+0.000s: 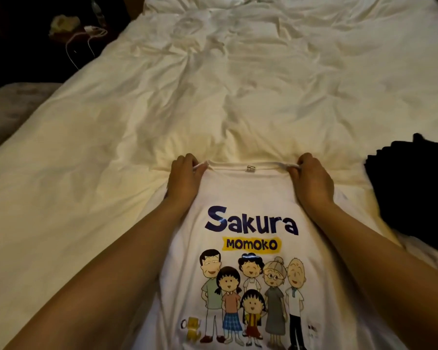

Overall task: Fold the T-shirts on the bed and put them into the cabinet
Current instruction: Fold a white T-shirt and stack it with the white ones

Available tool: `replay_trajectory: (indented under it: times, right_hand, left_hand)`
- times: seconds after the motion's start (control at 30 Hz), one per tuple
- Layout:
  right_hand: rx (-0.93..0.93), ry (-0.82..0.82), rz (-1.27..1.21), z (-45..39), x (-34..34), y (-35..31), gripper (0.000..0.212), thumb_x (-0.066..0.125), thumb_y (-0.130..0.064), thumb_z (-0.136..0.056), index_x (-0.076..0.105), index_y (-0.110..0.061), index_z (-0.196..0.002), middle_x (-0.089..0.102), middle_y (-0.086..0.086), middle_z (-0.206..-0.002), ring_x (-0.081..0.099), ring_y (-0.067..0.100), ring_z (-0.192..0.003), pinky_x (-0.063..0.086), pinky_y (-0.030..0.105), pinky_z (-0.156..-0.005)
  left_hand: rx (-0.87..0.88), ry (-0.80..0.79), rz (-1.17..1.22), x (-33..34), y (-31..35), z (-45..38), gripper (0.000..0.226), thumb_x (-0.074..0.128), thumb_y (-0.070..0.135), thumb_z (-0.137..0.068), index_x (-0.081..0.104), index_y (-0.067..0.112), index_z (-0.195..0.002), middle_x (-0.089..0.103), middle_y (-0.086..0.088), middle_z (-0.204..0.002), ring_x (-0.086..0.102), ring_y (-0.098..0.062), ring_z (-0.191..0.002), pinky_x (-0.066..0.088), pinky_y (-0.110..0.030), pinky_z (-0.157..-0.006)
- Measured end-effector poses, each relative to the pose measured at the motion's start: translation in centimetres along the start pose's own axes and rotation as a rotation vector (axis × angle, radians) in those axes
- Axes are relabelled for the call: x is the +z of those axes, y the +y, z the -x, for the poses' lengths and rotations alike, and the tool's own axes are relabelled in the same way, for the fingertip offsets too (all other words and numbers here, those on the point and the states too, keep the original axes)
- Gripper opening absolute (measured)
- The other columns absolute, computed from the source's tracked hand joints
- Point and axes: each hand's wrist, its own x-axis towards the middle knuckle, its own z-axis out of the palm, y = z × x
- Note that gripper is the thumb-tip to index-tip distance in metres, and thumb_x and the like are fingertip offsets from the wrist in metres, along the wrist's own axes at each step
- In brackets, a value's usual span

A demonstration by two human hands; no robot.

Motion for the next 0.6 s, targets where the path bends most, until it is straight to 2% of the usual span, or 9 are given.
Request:
replay_trajectory:
  times: [0.13,0.2,0.3,0.37,0.43,0.53,0.6]
  right_hand:
    - [-0.036,-0.005,0.015,0.2,0.0,0.0,0.027,0.053,-0.032,-0.099,0.053,-0.006,-0.107,0.056,0.017,-0.106,0.056,0.039,-0.093,0.046,0.042,-0.068]
    - [-0.021,-0.005,-0.027,0.6,-0.2,-0.2,0.031,0.055,-0.032,-0.098,0.053,-0.005,-0.115,0.054,0.018,-0.114,0.054,0.039,-0.102,0.045,0.043,-0.072]
    - [0.027,0.021,-0.112,1.9,-0.4,-1.0,0.042,0.056,-0.031,-0.098,0.050,-0.004,-0.129,0.049,0.020,-0.128,0.048,0.039,-0.115,0.044,0.044,-0.084]
    - [0.025,0.052,-0.118,3.1,-0.5,-1.9,0.046,0.059,-0.029,-0.096,0.049,-0.002,-0.132,0.045,0.022,-0.135,0.046,0.040,-0.121,0.040,0.047,-0.098]
    - [-0.014,0.051,-0.092,4.1,-0.7,-3.1,0.048,0.061,-0.029,-0.095,0.049,-0.002,-0.134,0.039,0.022,-0.144,0.040,0.040,-0.130,0.032,0.047,-0.108]
    - [-0.101,0.004,-0.141,5.9,-0.6,-6.3,0.045,0.062,-0.028,-0.096,0.049,-0.007,-0.134,0.033,0.018,-0.151,0.032,0.035,-0.139,0.031,0.047,-0.113]
    - [-0.191,-0.039,-0.186,7.2,-0.1,-8.6,0.038,0.061,-0.025,-0.096,0.053,-0.007,-0.129,0.038,0.018,-0.147,0.034,0.034,-0.137,0.034,0.047,-0.111]
  left_hand:
    - [-0.014,-0.105,0.026,-0.9,0.0,0.0,0.024,0.056,0.037,-0.101,0.055,0.013,-0.102,0.052,-0.002,-0.101,0.048,-0.021,-0.099,0.037,-0.030,-0.080]
    - [-0.028,-0.153,0.028,-1.8,0.1,0.3,0.021,0.058,0.021,-0.099,0.056,0.012,-0.117,0.054,-0.006,-0.114,0.051,-0.025,-0.109,0.037,-0.027,-0.085]
    - [-0.068,-0.229,0.085,-4.2,0.7,1.8,0.050,0.060,0.006,-0.091,0.048,0.017,-0.138,0.048,-0.004,-0.133,0.050,-0.016,-0.114,0.036,-0.021,-0.088]
    - [-0.060,-0.239,0.080,-5.8,0.5,3.6,0.057,0.062,0.008,-0.088,0.045,0.022,-0.141,0.045,-0.003,-0.136,0.050,-0.018,-0.115,0.040,-0.027,-0.090]
    - [-0.078,-0.248,0.044,-7.0,-0.2,5.7,0.058,0.064,0.012,-0.088,0.045,0.021,-0.141,0.044,-0.004,-0.137,0.048,-0.022,-0.121,0.039,-0.028,-0.093]
    - [-0.160,-0.203,0.032,-9.0,-1.4,9.0,0.054,0.068,0.014,-0.086,0.049,0.020,-0.136,0.047,-0.004,-0.131,0.046,-0.023,-0.124,0.035,-0.025,-0.091]
    - [-0.210,-0.123,0.048,-10.0,-2.0,10.8,0.049,0.070,0.016,-0.084,0.053,0.019,-0.129,0.051,-0.003,-0.125,0.050,-0.023,-0.119,0.038,-0.026,-0.087]
